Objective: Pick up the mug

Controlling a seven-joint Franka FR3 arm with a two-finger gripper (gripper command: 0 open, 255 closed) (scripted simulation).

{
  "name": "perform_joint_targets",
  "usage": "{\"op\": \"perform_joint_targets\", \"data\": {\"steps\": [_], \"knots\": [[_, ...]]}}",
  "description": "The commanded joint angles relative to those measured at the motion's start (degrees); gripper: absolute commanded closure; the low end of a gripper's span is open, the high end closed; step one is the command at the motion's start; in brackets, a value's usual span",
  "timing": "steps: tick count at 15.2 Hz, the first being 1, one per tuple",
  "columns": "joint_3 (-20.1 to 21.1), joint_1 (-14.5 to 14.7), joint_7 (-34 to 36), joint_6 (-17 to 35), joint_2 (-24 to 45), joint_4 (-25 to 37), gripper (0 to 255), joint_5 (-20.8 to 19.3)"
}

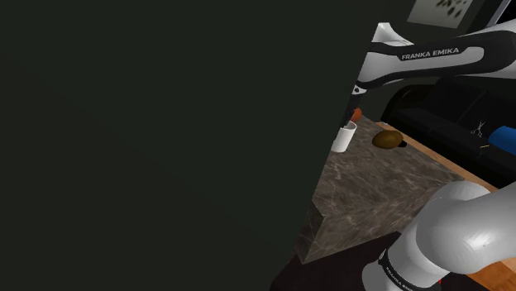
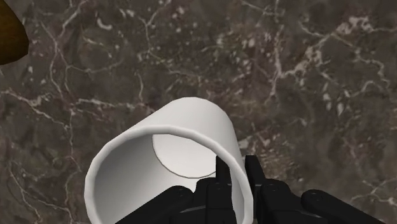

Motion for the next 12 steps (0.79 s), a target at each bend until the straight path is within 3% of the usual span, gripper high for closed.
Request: {"op": "perform_joint_targets", "data": {"steps": [1,12], "knots": [[0.07,0.00,-0.18,-1.37,-0.24,1.15,255,0.08],[0.90,0.30,-0.77,-9.95,-0.77,9.20,255,0.85]]}}
